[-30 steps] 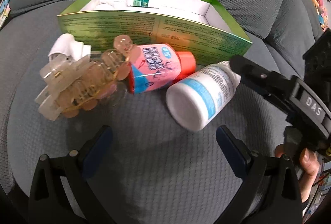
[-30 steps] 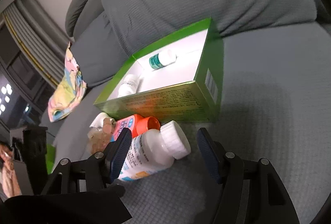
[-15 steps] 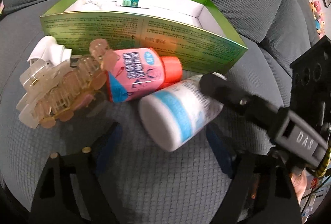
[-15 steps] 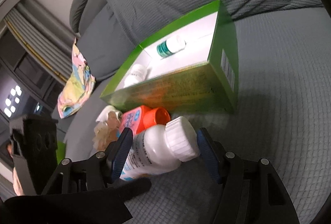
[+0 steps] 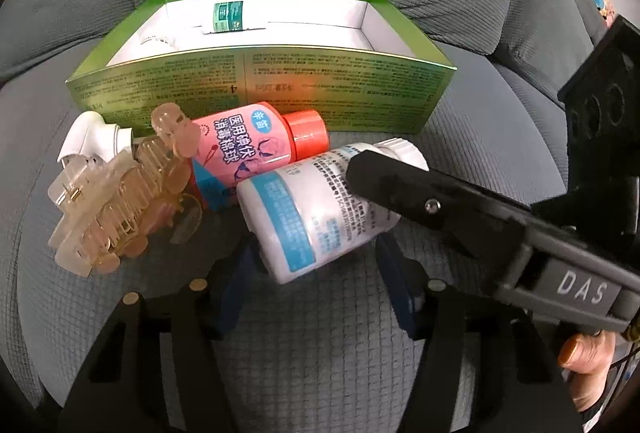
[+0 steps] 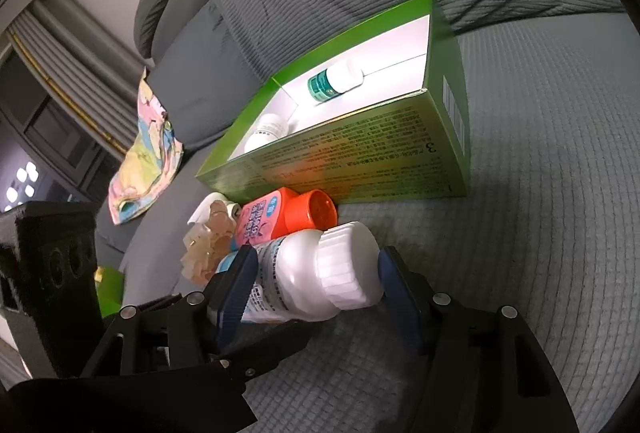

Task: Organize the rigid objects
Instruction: 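Reach the right gripper to the blue-label white bottle and grasp, then carry the blue-label bottle into the green box and release it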

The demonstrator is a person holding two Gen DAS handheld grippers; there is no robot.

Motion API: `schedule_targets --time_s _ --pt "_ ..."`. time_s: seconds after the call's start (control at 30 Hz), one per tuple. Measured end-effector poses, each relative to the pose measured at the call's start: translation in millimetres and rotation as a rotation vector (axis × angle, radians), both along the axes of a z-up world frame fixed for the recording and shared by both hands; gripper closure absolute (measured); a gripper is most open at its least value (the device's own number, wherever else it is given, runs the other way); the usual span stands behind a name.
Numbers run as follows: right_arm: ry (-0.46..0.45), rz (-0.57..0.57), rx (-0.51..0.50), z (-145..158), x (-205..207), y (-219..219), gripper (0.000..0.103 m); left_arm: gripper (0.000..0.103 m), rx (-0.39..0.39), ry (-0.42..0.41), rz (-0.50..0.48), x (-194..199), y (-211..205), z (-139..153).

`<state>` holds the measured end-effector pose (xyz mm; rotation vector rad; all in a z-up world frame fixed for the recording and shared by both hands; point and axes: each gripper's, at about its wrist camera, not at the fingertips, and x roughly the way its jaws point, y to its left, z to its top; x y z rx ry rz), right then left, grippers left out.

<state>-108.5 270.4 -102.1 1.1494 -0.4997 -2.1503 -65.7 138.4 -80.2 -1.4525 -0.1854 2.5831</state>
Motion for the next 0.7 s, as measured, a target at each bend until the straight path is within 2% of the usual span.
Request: schedule_targets --time_s 0.3,0.7 --pt "0.035 0.000 0.049 5.9 17.8 -8.8 0.042 0.043 -0.003 0.007 0.009 10.0 -14.4 3.8" --pt "0.064 -0.004 0.116 14.2 58.1 -45.0 0.044 0.043 -0.078 0.055 -0.032 39.3 -40.0 11.8"
